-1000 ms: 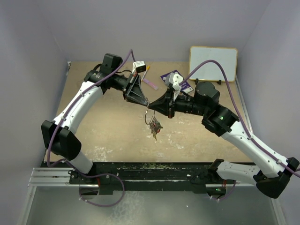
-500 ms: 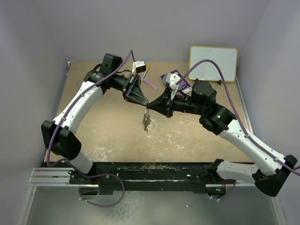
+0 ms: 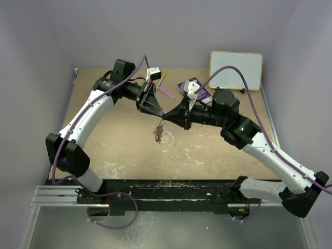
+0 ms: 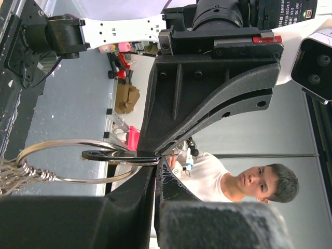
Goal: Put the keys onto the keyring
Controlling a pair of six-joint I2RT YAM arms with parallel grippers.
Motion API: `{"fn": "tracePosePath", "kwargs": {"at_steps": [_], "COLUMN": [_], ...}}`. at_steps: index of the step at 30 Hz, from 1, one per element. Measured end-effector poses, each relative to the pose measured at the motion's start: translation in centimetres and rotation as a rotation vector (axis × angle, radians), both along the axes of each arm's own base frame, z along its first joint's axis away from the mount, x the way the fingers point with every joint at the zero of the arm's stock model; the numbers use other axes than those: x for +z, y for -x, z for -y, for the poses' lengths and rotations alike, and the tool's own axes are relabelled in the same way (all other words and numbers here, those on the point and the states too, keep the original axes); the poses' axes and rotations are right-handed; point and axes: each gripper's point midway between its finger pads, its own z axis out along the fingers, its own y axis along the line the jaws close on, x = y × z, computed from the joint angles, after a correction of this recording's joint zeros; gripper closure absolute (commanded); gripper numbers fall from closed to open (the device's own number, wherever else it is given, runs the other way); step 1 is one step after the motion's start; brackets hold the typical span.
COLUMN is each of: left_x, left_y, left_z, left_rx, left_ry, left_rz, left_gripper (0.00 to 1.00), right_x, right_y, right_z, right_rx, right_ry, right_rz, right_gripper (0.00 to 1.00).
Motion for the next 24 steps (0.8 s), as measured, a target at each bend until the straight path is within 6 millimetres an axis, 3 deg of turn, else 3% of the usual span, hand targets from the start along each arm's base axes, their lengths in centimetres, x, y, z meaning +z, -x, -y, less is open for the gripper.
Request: {"fn": "tracePosePath", "kwargs": {"at_steps": [24], "left_x": [-0.19], "left_y": [0.19], "left_z": [-0.03], "left_rx": [-0.002], "left_ry": [-0.003], "left_rz": [-0.007], "left_gripper": [0.96], "right_x": [-0.26], "right_y": [-0.29], "right_z": [0.40], "right_rx": [-0.025], "right_ry": [0.018], "right_rz": [0.011], "right_gripper": [1.00]}}
